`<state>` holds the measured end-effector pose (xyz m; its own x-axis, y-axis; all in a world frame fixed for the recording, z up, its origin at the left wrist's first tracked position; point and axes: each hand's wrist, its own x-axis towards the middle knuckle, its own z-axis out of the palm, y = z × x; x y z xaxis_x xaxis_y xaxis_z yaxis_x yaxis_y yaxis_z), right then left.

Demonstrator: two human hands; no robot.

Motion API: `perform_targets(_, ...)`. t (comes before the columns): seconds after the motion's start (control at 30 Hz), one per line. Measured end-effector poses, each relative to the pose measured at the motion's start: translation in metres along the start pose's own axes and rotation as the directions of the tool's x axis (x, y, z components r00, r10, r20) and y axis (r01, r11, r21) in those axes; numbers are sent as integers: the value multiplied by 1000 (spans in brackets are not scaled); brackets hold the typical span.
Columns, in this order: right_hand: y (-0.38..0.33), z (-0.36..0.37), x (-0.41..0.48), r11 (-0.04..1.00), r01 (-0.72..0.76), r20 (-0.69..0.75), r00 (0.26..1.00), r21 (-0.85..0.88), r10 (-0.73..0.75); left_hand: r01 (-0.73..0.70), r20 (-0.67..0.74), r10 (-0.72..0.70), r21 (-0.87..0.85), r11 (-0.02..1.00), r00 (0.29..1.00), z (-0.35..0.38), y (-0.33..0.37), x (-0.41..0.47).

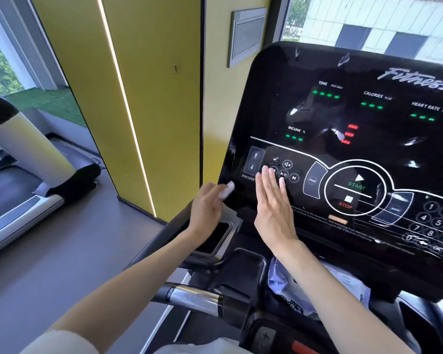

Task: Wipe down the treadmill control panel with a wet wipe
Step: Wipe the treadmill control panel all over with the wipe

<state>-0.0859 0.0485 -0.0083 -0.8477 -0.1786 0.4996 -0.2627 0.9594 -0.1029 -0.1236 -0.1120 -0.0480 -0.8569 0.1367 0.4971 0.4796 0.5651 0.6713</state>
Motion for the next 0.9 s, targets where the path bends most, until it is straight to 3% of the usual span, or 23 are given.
perform_targets(0.07,0,0,0,1000,9,6,1000,-4,-9,-251,185,240,39,967,953,3,1,-9)
perform_targets(0.1,1,-1,0,1000,11,9,1000,-6,-11,-278,213,266,28,960,940,1,0,-8)
perform_targets(0.23,1,0,0,1000,1,4,1000,-23,-1,23,-84,-23,8,1000,996,-10,-10,22)
perform_targets(0.27,1,0,0,1000,2,6,1000,-26,-2,-4,-85,7,32,999,996,-10,-10,23)
perform_targets(0.37,1,-1,0,1000,8,4,1000,-29,-8,-327,139,313,91,941,940,-1,-9,1)
perform_targets(0.4,1,-1,0,999,10,3,1000,-30,-10,-367,178,348,87,926,920,1,-11,-5)
perform_targets(0.57,0,0,0,998,17,-12,1000,-64,-18,-152,-72,152,17,988,986,1,-3,24)
perform_targets(0.77,-1,-12,10,994,14,-73,997,-110,-22,-16,-237,-1,-73,997,972,-9,33,76)
perform_targets(0.9,10,-37,37,992,26,-152,987,-121,-44,2,-321,-42,-123,992,946,-19,66,123)
